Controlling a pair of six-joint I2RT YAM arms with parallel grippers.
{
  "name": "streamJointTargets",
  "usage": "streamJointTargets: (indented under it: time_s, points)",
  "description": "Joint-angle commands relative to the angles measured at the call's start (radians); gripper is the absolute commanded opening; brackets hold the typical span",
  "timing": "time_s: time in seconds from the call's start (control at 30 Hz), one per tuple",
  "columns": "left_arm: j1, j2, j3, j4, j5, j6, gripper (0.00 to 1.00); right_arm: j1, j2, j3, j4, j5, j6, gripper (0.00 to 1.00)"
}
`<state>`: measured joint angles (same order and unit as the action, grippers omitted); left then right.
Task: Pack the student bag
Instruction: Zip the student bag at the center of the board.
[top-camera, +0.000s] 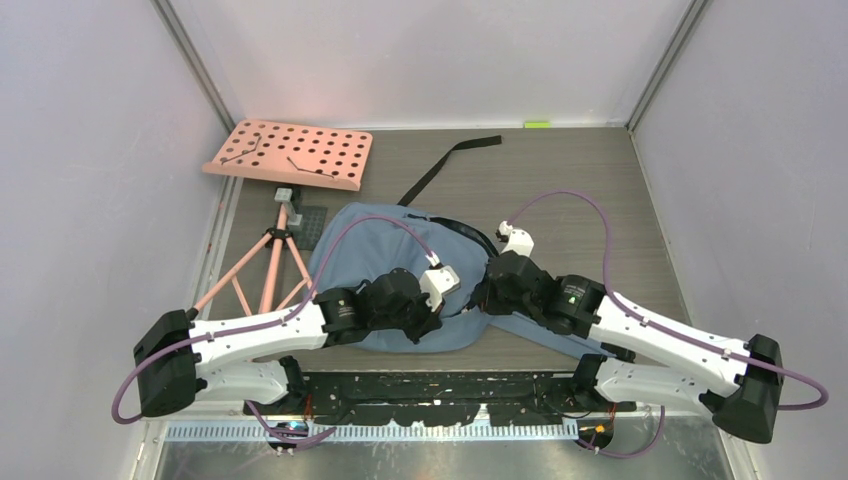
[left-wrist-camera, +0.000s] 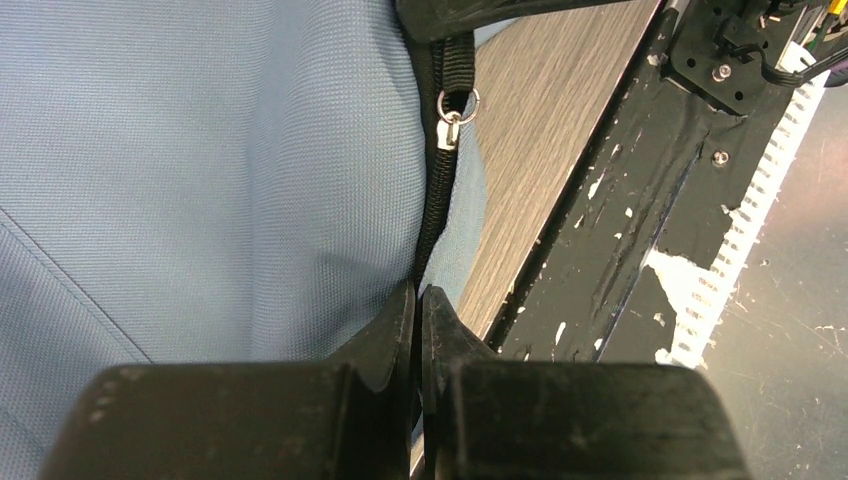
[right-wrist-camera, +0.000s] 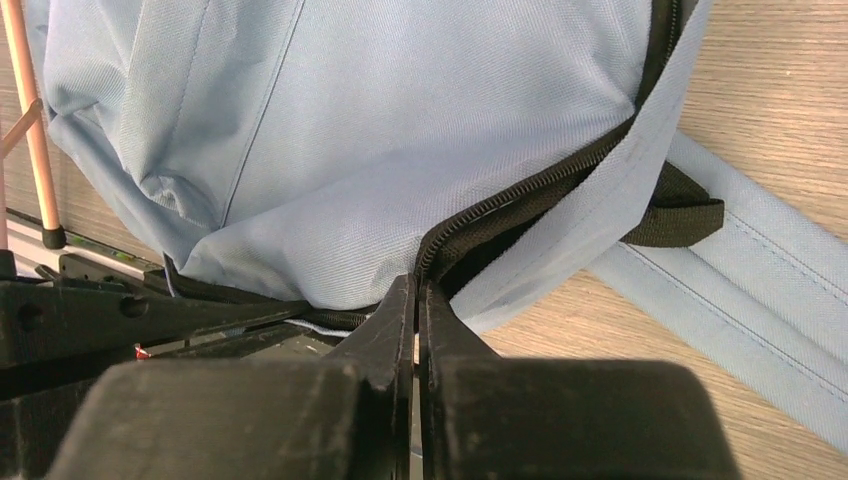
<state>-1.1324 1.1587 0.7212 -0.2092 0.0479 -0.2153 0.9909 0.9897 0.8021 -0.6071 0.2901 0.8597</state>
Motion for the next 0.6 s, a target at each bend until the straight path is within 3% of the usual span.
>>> streamJointTargets:
  time_s: [0.0, 0.57]
  points:
    - [0.000, -0.007, -0.020, -0.020, -0.019, -0.011, 0.00, -0.001, -0.067, 0.045, -0.051, 0.098, 0.015, 0.01]
    - [-0.001, -0.043, -0.065, -0.110, -0.028, -0.052, 0.00, -0.001, -0.148, 0.126, -0.089, 0.266, -0.089, 0.00]
